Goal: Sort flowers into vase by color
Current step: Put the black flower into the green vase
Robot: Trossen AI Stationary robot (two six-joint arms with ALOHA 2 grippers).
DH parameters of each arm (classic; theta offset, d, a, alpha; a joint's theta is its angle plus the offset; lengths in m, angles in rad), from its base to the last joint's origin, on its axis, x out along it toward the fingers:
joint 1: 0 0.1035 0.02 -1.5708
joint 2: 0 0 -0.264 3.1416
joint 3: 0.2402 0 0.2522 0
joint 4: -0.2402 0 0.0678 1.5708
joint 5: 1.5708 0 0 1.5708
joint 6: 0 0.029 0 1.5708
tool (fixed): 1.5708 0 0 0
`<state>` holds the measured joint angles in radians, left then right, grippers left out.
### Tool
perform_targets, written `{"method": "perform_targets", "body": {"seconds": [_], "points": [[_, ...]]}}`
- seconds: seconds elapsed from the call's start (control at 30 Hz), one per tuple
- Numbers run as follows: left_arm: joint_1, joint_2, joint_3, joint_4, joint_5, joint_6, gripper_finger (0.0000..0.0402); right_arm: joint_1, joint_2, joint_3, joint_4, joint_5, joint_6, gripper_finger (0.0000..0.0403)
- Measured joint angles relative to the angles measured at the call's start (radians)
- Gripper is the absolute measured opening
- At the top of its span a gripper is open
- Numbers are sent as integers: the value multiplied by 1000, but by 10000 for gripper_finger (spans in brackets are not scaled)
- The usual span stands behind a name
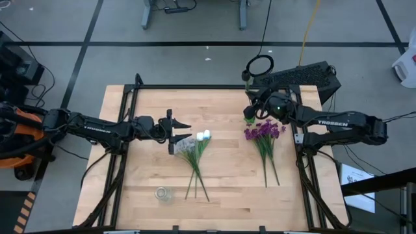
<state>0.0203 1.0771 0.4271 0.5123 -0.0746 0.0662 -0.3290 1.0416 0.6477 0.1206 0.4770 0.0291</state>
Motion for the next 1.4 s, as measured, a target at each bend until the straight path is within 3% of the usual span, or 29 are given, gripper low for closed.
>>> {"method": "perform_targets", "body": {"seconds": [1.4], "points": [[0, 0, 0, -7, 0, 1, 164, 0, 0, -11, -145, 29, 72, 2]]}}
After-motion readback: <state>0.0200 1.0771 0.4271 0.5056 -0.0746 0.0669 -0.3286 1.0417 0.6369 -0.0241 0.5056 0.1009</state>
